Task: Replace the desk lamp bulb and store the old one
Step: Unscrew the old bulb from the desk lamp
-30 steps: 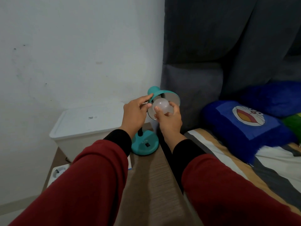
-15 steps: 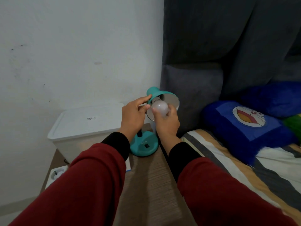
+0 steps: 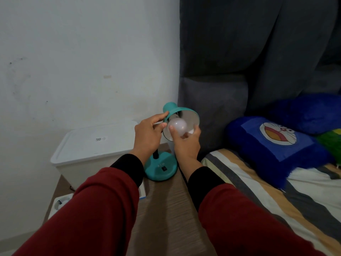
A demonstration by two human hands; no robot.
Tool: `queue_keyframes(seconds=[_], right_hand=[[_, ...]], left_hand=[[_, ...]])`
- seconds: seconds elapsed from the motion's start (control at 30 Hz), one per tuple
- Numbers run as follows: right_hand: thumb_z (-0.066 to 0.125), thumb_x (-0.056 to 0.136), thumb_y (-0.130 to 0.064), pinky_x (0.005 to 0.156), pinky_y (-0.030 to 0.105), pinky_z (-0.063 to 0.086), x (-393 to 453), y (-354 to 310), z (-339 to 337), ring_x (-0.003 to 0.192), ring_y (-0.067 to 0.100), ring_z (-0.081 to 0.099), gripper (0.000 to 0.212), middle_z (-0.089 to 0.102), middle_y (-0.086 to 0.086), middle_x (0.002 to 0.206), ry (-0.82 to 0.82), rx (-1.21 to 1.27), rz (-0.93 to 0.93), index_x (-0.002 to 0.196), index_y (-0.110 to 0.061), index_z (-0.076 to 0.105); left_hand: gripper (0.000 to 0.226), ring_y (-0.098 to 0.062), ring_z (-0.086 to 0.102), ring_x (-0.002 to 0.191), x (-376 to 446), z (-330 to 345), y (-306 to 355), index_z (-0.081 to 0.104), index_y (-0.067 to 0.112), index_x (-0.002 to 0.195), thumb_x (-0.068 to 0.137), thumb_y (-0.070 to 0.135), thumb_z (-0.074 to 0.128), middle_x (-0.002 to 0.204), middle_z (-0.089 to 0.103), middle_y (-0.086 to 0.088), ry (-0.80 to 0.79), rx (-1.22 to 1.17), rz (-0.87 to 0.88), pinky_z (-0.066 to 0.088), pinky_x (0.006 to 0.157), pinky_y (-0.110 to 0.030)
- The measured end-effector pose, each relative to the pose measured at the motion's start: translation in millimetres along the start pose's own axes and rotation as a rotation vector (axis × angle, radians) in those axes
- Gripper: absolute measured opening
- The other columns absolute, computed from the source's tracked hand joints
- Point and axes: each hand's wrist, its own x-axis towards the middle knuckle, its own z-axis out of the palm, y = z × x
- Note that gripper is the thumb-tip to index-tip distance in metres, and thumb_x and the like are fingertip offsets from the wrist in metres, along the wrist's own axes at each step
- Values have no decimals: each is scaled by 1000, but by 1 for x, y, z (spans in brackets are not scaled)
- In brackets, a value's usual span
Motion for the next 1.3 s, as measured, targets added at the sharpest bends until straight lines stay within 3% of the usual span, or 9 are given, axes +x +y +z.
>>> queue_keyframes(seconds=[0.1, 0.2, 0.33, 0.5, 0.67, 0.8, 0.97, 1.17, 1.3], right_hand=[[73, 78, -34, 87, 24, 42, 4, -1, -2, 111, 22, 57, 58, 58, 11, 124, -14, -83, -21, 128, -13, 52], [74, 77, -21, 95, 29, 44, 2, -3, -2, 115, 25, 50, 68, 42, 11, 131, -6, -129, -120, 137, -23, 42], [75, 73, -42, 96, 32, 48, 4, -1, 3, 112, 24, 58, 77, 55, 11, 129, -41, 52, 89, 137, -18, 39], [75, 76, -23, 99, 32, 41, 3, -6, -2, 118, 24, 48, 74, 39, 10, 134, -23, -89, -68, 139, -25, 37], [71, 80, -34, 91, 26, 44, 2, -6, 2, 116, 24, 56, 66, 56, 12, 128, -62, -14, 39, 137, -19, 42], [74, 77, -29, 104, 34, 40, 2, -7, 2, 123, 24, 47, 77, 42, 11, 138, -14, -49, -28, 142, -21, 33], [71, 79, -37, 81, 23, 42, 3, -6, 0, 103, 17, 59, 54, 62, 9, 121, -48, 9, 79, 124, -13, 55], [74, 75, -37, 102, 35, 42, 5, -8, -2, 125, 26, 49, 85, 46, 12, 138, -76, -9, 34, 145, -24, 29], [74, 77, -26, 99, 36, 46, 6, -7, -3, 116, 25, 52, 66, 48, 11, 131, -59, -54, -38, 136, -24, 43]], left_hand=[[35, 3, 53, 100, 0, -1, 0, 62, 24, 123, 91, 11, 57, 124, 66, 3, 11, -8, -16, 34, 81, 4], [35, 1, 55, 104, 0, 0, 1, 63, 24, 123, 91, 11, 58, 124, 65, 2, 7, -8, -20, 33, 85, 0], [35, 0, 54, 103, -1, 1, 3, 62, 24, 123, 92, 10, 57, 125, 65, 2, 1, -28, -33, 32, 83, 1], [35, -5, 57, 110, -1, 0, 3, 62, 24, 124, 92, 11, 57, 126, 64, 3, -10, -27, -34, 35, 89, -5], [35, -11, 59, 116, -1, -1, 3, 62, 25, 124, 91, 11, 57, 126, 65, 3, -3, -25, -39, 36, 92, -6], [35, -10, 58, 115, -2, -2, 4, 62, 24, 124, 91, 11, 57, 126, 64, 2, -16, -28, -39, 37, 93, -8], [35, 0, 55, 104, -2, -2, 5, 62, 25, 124, 92, 12, 57, 126, 64, 3, -2, -18, -41, 35, 80, 4], [35, -5, 57, 111, -2, -1, 5, 62, 24, 124, 92, 12, 57, 126, 64, 2, -12, 2, -29, 30, 83, 3], [35, -1, 55, 108, -2, -1, 5, 62, 26, 124, 92, 12, 57, 126, 64, 3, -13, -4, -45, 32, 86, 0]])
